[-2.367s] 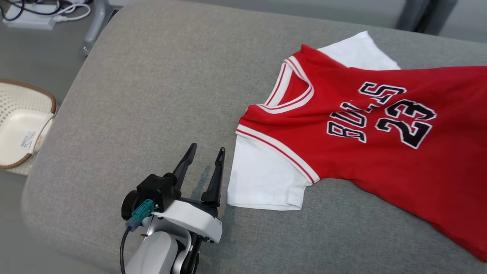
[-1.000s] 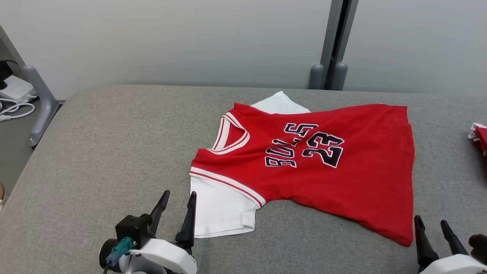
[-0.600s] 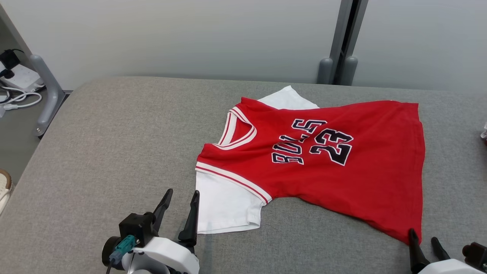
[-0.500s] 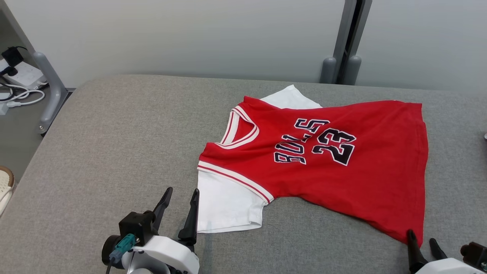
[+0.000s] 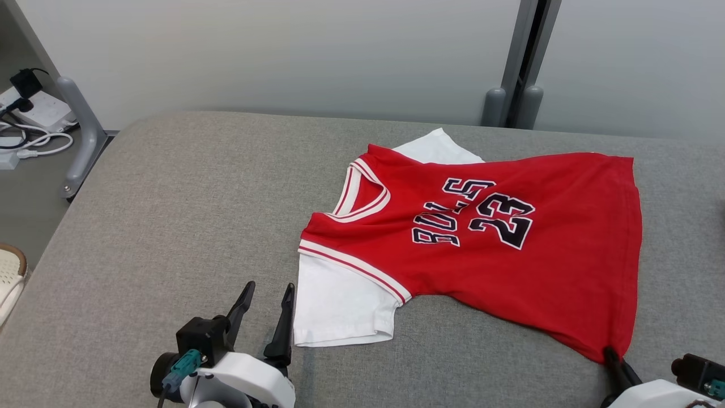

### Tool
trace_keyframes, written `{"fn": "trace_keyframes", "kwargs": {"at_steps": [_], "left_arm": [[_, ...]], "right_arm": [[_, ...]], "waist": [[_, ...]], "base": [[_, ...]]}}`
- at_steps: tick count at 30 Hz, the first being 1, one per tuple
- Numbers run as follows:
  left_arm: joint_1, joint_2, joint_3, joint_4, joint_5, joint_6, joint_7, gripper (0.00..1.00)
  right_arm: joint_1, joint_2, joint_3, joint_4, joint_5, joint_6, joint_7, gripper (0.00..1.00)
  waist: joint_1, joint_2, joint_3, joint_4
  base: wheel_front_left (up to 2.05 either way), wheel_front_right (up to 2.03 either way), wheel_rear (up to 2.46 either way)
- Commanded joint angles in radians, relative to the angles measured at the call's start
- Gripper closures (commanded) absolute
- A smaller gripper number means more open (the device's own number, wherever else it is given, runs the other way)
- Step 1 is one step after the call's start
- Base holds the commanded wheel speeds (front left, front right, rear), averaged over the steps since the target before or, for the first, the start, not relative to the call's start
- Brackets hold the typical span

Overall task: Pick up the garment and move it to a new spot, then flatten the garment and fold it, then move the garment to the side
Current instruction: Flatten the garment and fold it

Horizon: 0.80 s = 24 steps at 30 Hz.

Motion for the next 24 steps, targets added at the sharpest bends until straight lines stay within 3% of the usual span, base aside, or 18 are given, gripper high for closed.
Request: {"fn": "trace_keyframes", "kwargs": {"at_steps": [1,12,17,24], "left_arm": [[-0.001,0.005,0.001,0.005,0.0,0.003,-0.003,0.0],[-0.023,0.005,-0.092,0.155,-0.059,-0.046,-0.003,0.0],[-0.056,0.005,-0.119,0.256,-0.079,-0.002,-0.003,0.0],[-0.113,0.005,-0.171,0.376,-0.162,0.016,-0.003,0.0]], "right_arm": [[-0.011,-0.018,0.0,0.007,0.003,0.0,-0.008,1.0],[-0.05,-0.065,0.01,-0.029,-0.024,0.0,-0.02,1.0],[-0.049,-0.065,0.02,-0.05,-0.041,0.0,-0.019,1.0],[-0.051,-0.065,0.034,-0.067,-0.046,0.0,-0.019,1.0]], "waist": [[0.0,-0.0001,-0.003,-0.004],[0.0,-0.0001,-0.016,-0.028],[0.0,-0.0001,-0.01,-0.038],[0.0,-0.0001,0.003,-0.051]], "base": [[0.0,0.0,0.0],[0.0,0.0,0.0],[0.0,0.0,0.0],[0.0,0.0,0.0]]}}
